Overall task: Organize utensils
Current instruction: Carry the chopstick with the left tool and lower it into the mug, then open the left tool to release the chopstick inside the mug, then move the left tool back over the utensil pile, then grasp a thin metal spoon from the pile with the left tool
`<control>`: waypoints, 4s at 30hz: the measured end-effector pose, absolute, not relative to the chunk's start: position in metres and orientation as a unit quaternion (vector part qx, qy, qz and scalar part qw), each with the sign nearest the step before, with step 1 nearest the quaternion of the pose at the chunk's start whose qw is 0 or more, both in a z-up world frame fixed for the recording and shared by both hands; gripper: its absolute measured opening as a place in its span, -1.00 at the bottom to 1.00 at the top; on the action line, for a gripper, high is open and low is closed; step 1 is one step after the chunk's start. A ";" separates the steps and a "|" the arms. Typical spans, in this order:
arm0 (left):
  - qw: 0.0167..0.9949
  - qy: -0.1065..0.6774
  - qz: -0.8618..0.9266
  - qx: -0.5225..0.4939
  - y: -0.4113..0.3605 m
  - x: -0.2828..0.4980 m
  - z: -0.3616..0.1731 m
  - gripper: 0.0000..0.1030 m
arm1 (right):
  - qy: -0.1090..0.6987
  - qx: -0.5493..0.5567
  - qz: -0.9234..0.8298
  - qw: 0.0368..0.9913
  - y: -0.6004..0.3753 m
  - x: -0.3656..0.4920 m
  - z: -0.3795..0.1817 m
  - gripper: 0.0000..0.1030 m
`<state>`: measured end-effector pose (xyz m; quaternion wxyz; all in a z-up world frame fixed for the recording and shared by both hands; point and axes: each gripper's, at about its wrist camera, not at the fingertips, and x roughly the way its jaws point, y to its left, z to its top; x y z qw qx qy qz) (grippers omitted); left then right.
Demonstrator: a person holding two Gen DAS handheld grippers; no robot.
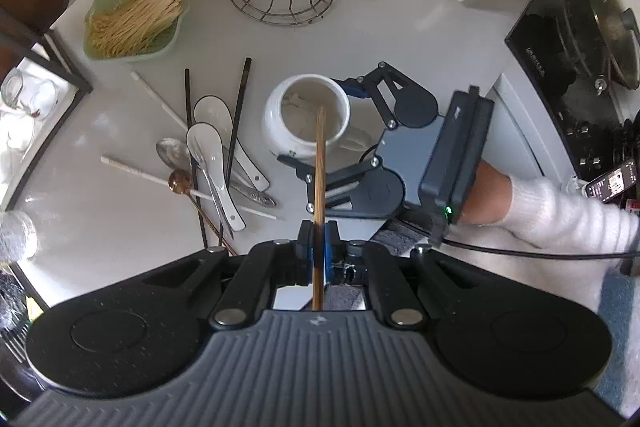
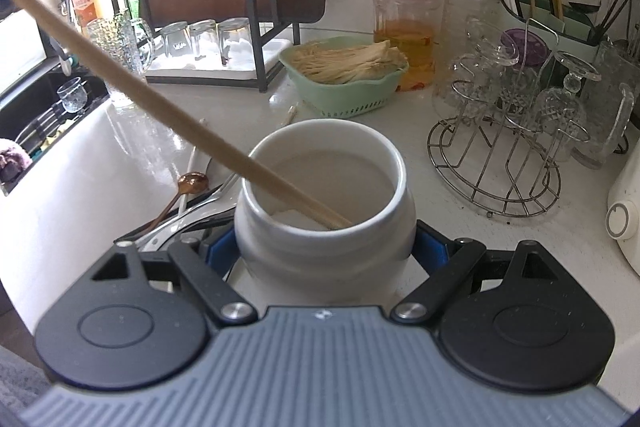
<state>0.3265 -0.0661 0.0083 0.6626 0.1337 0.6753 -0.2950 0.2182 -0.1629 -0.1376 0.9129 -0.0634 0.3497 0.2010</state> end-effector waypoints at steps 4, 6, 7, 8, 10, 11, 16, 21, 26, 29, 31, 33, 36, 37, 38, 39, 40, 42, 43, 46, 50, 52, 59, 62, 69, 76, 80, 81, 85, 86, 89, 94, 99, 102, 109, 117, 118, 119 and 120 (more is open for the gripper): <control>0.643 0.694 -0.289 0.146 -0.082 0.343 -0.005 -0.89 | 0.347 -0.063 0.203 0.913 -0.164 0.218 -0.138 0.76; 0.631 0.704 -0.289 0.151 -0.089 0.349 -0.013 -0.89 | 0.347 -0.063 0.203 0.914 -0.164 0.217 -0.138 0.76; 0.627 0.707 -0.289 0.154 -0.093 0.352 -0.016 -0.89 | 0.347 -0.063 0.203 0.914 -0.164 0.217 -0.138 0.76; 0.623 0.711 -0.288 0.156 -0.097 0.355 -0.021 -0.89 | 0.347 -0.063 0.203 0.914 -0.164 0.217 -0.138 0.76; 0.612 0.721 -0.286 0.154 -0.102 0.361 -0.030 -0.89 | 0.346 -0.063 0.203 0.914 -0.164 0.217 -0.138 0.76; 0.607 0.726 -0.285 0.153 -0.104 0.363 -0.035 -0.89 | 0.346 -0.064 0.203 0.914 -0.163 0.217 -0.138 0.76; 0.599 0.725 -0.291 0.173 -0.120 0.368 -0.049 -0.89 | 0.344 -0.064 0.202 0.915 -0.163 0.217 -0.138 0.76; 0.596 0.729 -0.287 0.176 -0.127 0.371 -0.053 -0.87 | 0.343 -0.063 0.201 0.916 -0.163 0.220 -0.139 0.76; 0.597 0.727 -0.284 0.185 -0.130 0.368 -0.052 -0.87 | 0.341 -0.061 0.194 0.918 -0.163 0.220 -0.138 0.76; 0.604 0.721 -0.285 0.184 -0.130 0.369 -0.049 -0.86 | 0.341 -0.059 0.193 0.918 -0.163 0.219 -0.138 0.76; 0.609 0.716 -0.285 0.188 -0.129 0.368 -0.047 -0.72 | 0.341 -0.058 0.192 0.918 -0.163 0.220 -0.138 0.76; 0.619 0.708 -0.285 0.186 -0.126 0.367 -0.043 -0.34 | 0.342 -0.058 0.191 0.918 -0.163 0.220 -0.138 0.76; 0.636 0.692 -0.289 0.178 -0.120 0.364 -0.035 -0.10 | 0.343 -0.058 0.191 0.918 -0.163 0.220 -0.138 0.76; 0.641 0.689 -0.291 0.171 -0.117 0.363 -0.032 -0.10 | 0.344 -0.058 0.191 0.918 -0.163 0.221 -0.138 0.76; 0.648 0.685 -0.292 0.162 -0.114 0.363 -0.029 -0.10 | 0.344 -0.058 0.191 0.917 -0.163 0.221 -0.138 0.76; 0.658 0.677 -0.291 0.154 -0.111 0.362 -0.025 -0.10 | 0.344 -0.059 0.191 0.917 -0.163 0.221 -0.138 0.76; 0.669 0.667 -0.291 0.149 -0.108 0.360 -0.021 -0.10 | 0.345 -0.059 0.192 0.917 -0.163 0.222 -0.138 0.76; 0.688 0.651 -0.289 0.138 -0.101 0.358 -0.014 -0.10 | 0.346 -0.060 0.192 0.916 -0.163 0.222 -0.137 0.76; 0.697 0.645 -0.287 0.126 -0.097 0.358 -0.011 -0.10 | 0.347 -0.060 0.192 0.916 -0.163 0.222 -0.137 0.76; 0.728 0.624 -0.268 0.091 -0.082 0.358 -0.002 -0.10 | 0.348 -0.062 0.192 0.916 -0.163 0.223 -0.137 0.76; 0.766 0.590 -0.250 0.051 -0.065 0.353 0.007 -0.10 | 0.349 -0.062 0.191 0.915 -0.162 0.223 -0.137 0.76; 0.780 0.576 -0.240 0.049 -0.059 0.348 0.008 -0.10 | 0.350 -0.063 0.190 0.915 -0.161 0.224 -0.137 0.76; 0.822 0.531 -0.204 0.028 -0.037 0.324 0.001 -0.10 | 0.353 -0.064 0.190 0.914 -0.161 0.225 -0.137 0.76; 0.834 0.518 -0.191 0.013 -0.025 0.315 -0.004 -0.10 | 0.354 -0.064 0.189 0.913 -0.160 0.225 -0.137 0.76; 0.865 0.477 -0.154 -0.021 0.004 0.295 -0.006 -0.10 | 0.355 -0.062 0.186 0.914 -0.161 0.224 -0.137 0.76; 0.875 0.465 -0.113 -0.070 0.036 0.275 -0.027 -0.10 | 0.356 -0.059 0.180 0.915 -0.163 0.222 -0.136 0.76; 0.874 0.466 -0.095 -0.094 0.050 0.265 -0.046 -0.10 | 0.356 -0.057 0.176 0.916 -0.165 0.220 -0.136 0.76; 0.874 0.467 -0.091 -0.098 0.053 0.263 -0.050 -0.10 | 0.357 -0.056 0.174 0.916 -0.165 0.219 -0.136 0.76; 0.869 0.472 -0.085 -0.122 0.061 0.255 -0.068 -0.10 | 0.359 -0.054 0.170 0.916 -0.165 0.219 -0.136 0.76; 0.868 0.473 -0.084 -0.125 0.062 0.253 -0.071 -0.10 | 0.360 -0.054 0.169 0.916 -0.165 0.219 -0.136 0.76; 0.865 0.476 -0.084 -0.138 0.063 0.250 -0.084 -0.10 | 0.363 -0.054 0.166 0.915 -0.165 0.219 -0.135 0.76; 0.859 0.482 -0.084 -0.154 0.062 0.246 -0.102 -0.10 | 0.367 -0.054 0.165 0.914 -0.166 0.219 -0.135 0.76; 0.849 0.496 -0.081 -0.163 0.062 0.254 -0.128 -0.11 | 0.373 -0.056 0.168 0.911 -0.167 0.220 -0.134 0.76; 0.847 0.500 -0.078 -0.165 0.061 0.263 -0.143 -0.12 | 0.375 -0.057 0.168 0.910 -0.166 0.221 -0.134 0.76; 0.859 0.487 -0.098 -0.124 0.043 0.291 -0.162 -0.20 | 0.378 -0.054 0.163 0.910 -0.166 0.220 -0.134 0.76; 0.863 0.485 -0.102 -0.096 0.029 0.317 -0.182 -0.41 | 0.381 -0.053 0.159 0.909 -0.167 0.221 -0.134 0.76; 0.864 0.484 -0.101 -0.094 0.029 0.319 -0.183 -0.42 | 0.381 -0.052 0.159 0.909 -0.167 0.221 -0.134 0.76; 0.864 0.484 -0.100 -0.093 0.029 0.321 -0.185 -0.44 | 0.381 -0.052 0.159 0.909 -0.167 0.221 -0.134 0.76; 0.864 0.485 -0.101 -0.092 0.028 0.324 -0.187 -0.45 | 0.381 -0.052 0.159 0.909 -0.167 0.221 -0.134 0.76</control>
